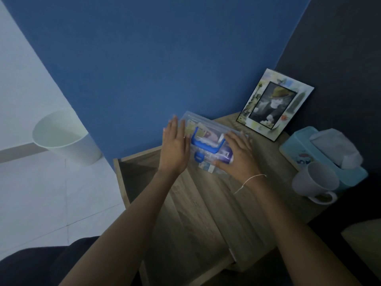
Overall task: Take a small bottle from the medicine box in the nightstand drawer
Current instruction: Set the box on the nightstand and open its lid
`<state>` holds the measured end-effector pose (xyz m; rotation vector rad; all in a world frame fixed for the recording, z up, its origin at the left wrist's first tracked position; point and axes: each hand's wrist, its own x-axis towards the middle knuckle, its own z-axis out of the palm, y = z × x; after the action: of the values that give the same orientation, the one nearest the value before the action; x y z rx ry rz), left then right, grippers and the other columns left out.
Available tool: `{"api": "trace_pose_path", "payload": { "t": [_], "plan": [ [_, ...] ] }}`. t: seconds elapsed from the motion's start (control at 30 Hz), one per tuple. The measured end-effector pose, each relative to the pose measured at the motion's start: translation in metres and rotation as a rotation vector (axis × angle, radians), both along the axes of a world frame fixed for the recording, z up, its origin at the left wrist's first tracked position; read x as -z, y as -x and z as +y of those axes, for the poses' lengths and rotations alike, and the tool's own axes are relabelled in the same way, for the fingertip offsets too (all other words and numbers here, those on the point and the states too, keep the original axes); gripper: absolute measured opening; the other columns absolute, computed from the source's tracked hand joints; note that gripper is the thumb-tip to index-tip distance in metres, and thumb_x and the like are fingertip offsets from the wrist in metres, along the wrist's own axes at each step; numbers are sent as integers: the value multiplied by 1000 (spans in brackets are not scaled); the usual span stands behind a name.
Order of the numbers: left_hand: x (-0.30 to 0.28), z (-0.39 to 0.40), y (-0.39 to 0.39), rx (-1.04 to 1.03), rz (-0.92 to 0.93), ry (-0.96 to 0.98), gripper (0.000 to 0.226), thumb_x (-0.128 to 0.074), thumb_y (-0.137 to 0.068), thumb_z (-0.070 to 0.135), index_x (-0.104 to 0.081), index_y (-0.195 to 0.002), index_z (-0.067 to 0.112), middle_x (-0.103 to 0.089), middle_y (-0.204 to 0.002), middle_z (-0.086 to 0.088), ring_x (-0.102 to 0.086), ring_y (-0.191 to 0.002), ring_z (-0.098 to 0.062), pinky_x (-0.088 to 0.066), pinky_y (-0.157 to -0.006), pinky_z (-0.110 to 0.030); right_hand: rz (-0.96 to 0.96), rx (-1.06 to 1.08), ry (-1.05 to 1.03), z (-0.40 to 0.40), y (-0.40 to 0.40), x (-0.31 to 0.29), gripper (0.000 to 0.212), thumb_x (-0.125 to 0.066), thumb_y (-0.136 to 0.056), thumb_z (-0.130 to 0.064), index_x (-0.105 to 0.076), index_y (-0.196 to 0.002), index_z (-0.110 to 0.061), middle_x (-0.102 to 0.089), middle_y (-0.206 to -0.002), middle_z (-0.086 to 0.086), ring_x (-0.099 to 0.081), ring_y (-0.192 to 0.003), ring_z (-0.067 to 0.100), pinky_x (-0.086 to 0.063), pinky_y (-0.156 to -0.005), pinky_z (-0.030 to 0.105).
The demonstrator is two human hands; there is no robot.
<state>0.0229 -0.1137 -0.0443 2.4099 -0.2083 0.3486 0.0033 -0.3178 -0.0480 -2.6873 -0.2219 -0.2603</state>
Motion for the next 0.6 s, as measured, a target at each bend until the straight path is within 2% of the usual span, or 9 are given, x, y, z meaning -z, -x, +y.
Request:
{"api": "trace_pose_path", "payload": {
  "t": [0.07, 0.13, 0.23, 0.3, 0.47, 0.6],
  "plan": [
    [1, 2, -1, -88, 144, 123, 57, -33, -102, 30, -14, -150, 5, -3, -161, -18, -3, -149, -29, -2, -122, -40, 33, 39, -8, -2, 4, 9, 92, -72, -73, -50, -25, -148, -22, -13, -160, 5, 6, -147, 30, -11, -119, 53],
    [-1, 3, -4, -103, 255, 236, 61, -34, -102, 34, -12, -150, 4, -9, -160, -20, -9, -148, -30, -10, -121, -39, 60, 77, -93, 0, 6, 15, 93, -74, -73, -46, -22, -148, -27, -2, -161, 3, 16, -146, 28, -12, -116, 50],
    [-3, 0, -8, -101, 267, 299, 58, -37, -101, 32, -19, -147, 1, -31, -151, -21, -30, -140, -33, -24, -115, -38, 63, 86, -132, 0, 5, 16, 93, -74, -72, -45, -23, -148, -28, 0, -161, 2, 17, -145, 26, -15, -115, 51],
    [-4, -3, -9, -102, 258, 299, 56, -38, -101, 31, -23, -146, 1, -36, -148, -21, -35, -136, -33, -28, -112, -37, 62, 92, -155, -3, 6, 16, 93, -73, -72, -46, -21, -148, -29, 0, -161, 1, 18, -145, 25, -14, -114, 50],
    [-4, -12, -16, -52, 238, 266, 56, -39, -101, 32, -26, -145, 1, -38, -146, -21, -37, -135, -32, -28, -110, -34, 78, 108, -95, -17, 2, 16, 95, -70, -74, -50, -16, -149, -30, 2, -161, 2, 18, -145, 26, -15, -114, 51],
    [2, -15, -16, -45, 255, 253, 59, -38, -101, 34, -20, -147, 2, -32, -151, -20, -31, -139, -32, -25, -114, -36, 101, 106, -37, -22, -2, 19, 94, -66, -75, -54, -13, -149, -31, 4, -161, 1, 21, -144, 26, -14, -115, 50]
  ]
}}
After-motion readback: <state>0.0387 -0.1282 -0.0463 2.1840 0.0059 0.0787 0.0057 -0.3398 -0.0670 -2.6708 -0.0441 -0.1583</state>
